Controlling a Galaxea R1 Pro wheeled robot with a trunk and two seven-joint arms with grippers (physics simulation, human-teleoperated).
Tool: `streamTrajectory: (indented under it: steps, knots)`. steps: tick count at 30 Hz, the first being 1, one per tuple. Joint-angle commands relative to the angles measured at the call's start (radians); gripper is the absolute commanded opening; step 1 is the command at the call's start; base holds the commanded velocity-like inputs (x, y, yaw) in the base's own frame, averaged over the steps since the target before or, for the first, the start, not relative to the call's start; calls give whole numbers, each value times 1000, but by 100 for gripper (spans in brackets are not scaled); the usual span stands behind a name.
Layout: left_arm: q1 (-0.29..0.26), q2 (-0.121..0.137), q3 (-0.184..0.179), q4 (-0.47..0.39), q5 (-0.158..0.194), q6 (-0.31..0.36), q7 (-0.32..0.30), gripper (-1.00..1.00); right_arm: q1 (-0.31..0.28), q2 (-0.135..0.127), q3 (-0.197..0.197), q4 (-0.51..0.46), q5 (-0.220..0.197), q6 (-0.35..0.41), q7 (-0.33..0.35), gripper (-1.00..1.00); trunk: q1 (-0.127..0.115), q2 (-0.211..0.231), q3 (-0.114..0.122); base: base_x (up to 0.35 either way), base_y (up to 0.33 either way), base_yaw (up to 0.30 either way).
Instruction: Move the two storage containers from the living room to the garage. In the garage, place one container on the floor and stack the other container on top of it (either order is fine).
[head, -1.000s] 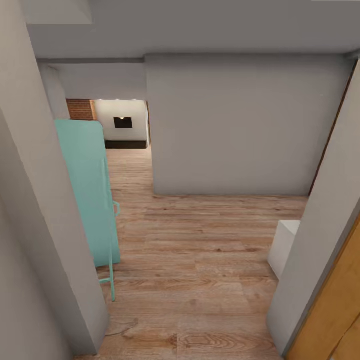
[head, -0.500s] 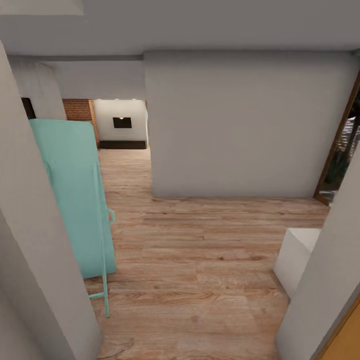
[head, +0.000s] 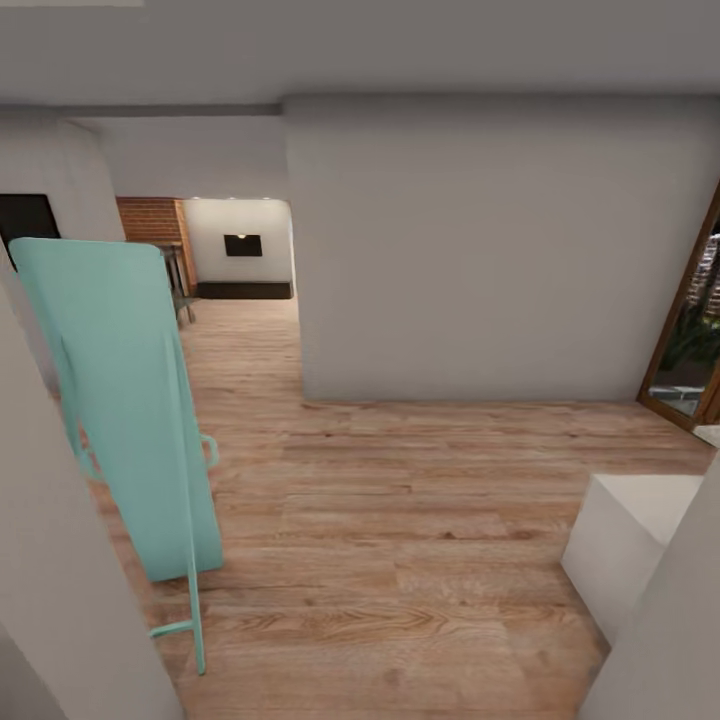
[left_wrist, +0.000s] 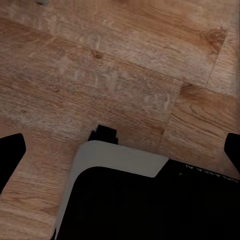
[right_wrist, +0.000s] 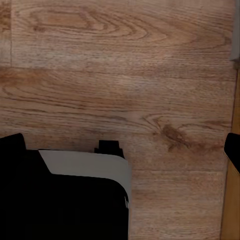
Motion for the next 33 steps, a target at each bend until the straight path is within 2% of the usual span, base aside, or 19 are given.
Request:
streamTrajectory:
  steps: [1,33]
  knots:
    - [-1,0,-6,0,6,-1,2,100,-1,1,7,2,-5,-4,-1,100,1,-1,-1,321,0,0]
    - [-1,0,-6,0,8,-1,2,100,-1,1,7,2,-5,-4,-1,100,1,-1,-1,321,0,0]
